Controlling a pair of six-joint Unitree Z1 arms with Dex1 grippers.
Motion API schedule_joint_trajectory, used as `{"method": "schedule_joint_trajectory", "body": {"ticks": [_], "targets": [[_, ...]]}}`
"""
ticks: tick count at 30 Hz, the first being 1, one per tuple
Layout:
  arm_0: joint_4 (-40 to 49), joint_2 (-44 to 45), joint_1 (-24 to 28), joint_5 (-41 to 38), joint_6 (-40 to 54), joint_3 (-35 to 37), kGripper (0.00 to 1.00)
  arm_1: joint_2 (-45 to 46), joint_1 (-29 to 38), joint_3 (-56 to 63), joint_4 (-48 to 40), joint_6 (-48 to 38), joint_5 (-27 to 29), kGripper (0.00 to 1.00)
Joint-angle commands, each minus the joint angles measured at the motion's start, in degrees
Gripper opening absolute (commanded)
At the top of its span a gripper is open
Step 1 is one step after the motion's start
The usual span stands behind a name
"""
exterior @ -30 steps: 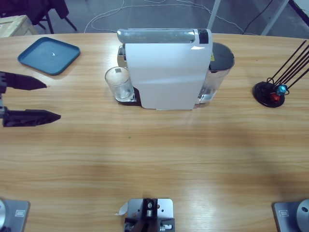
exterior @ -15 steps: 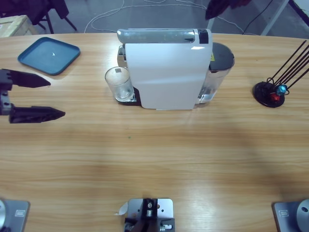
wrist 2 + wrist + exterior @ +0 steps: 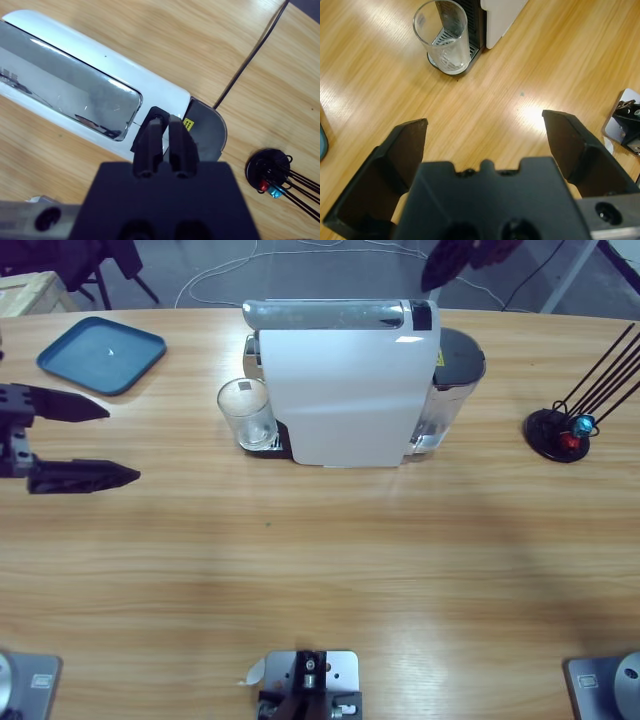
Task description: Pour coffee
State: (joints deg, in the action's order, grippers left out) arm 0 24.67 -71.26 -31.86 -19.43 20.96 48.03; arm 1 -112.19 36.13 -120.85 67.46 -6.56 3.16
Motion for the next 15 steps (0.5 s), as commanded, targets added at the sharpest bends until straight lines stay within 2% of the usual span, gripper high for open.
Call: {"method": "schedule_joint_trajectory", "body": {"ticks": [1,15], "targets": [[-1.65,-2.18,-0.30,0.67,-0.48,-2.24,1.000,-3.47,0.79,0.44,0.30,0.76,-0.62,0.000],[-1.65,-2.13,-0.30,0.62,-0.48,-2.52,1.000,-3.65,1.37,3.27,0.05,0.76,-0.62,0.000]]}}
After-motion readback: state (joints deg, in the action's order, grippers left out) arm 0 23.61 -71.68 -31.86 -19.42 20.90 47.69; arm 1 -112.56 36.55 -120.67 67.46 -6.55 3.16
